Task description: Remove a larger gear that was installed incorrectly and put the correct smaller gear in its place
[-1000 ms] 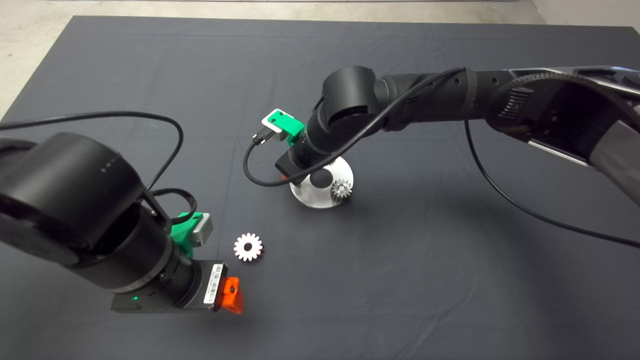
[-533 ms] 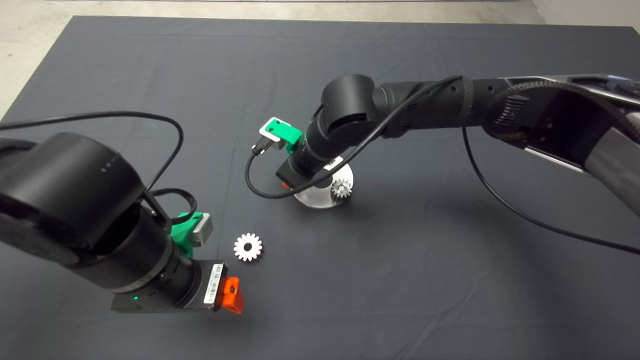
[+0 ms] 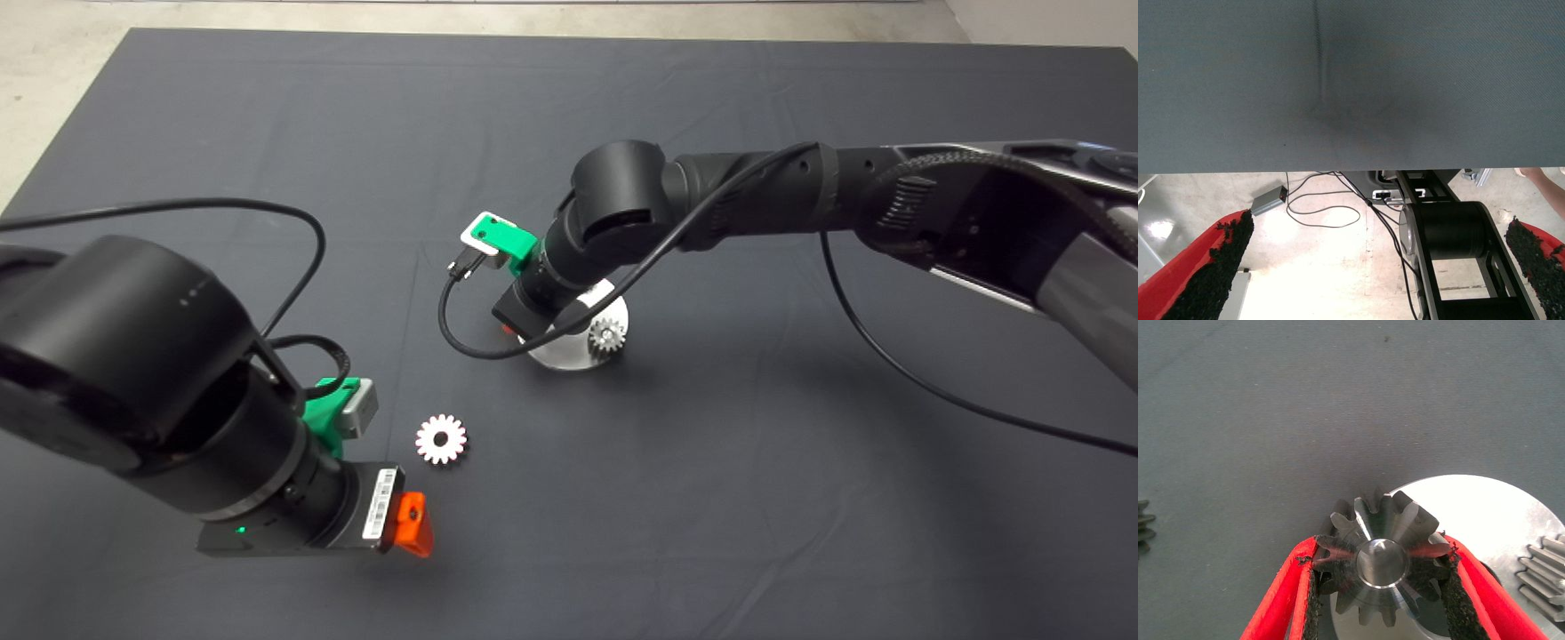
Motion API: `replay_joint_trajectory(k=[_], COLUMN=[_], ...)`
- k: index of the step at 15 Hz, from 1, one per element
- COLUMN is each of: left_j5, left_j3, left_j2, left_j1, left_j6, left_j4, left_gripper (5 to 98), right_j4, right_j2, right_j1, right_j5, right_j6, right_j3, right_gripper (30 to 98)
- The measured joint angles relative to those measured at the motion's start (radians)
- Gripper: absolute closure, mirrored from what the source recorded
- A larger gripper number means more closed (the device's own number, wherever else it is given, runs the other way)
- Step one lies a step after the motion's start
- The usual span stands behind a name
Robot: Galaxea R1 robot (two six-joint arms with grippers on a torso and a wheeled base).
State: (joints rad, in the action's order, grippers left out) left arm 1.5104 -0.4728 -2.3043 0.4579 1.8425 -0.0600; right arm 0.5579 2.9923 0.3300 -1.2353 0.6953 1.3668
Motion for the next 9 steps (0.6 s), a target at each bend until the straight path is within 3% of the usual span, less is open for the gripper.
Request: replay_joint_trajectory(k=[9], left_j5=[0.000], left_j3=[0.000], left_j2=[0.000], left_j1=[0.000], left_j6=[0.000], left_j4=[0.000], left_gripper=[6.1], right_j4=[0.001], right_j2=[0.000], right_j1=[-0.009], right_j5=[-0.010], right_j6=[-0.042], right_j3=[0.024], right_gripper=[89.1])
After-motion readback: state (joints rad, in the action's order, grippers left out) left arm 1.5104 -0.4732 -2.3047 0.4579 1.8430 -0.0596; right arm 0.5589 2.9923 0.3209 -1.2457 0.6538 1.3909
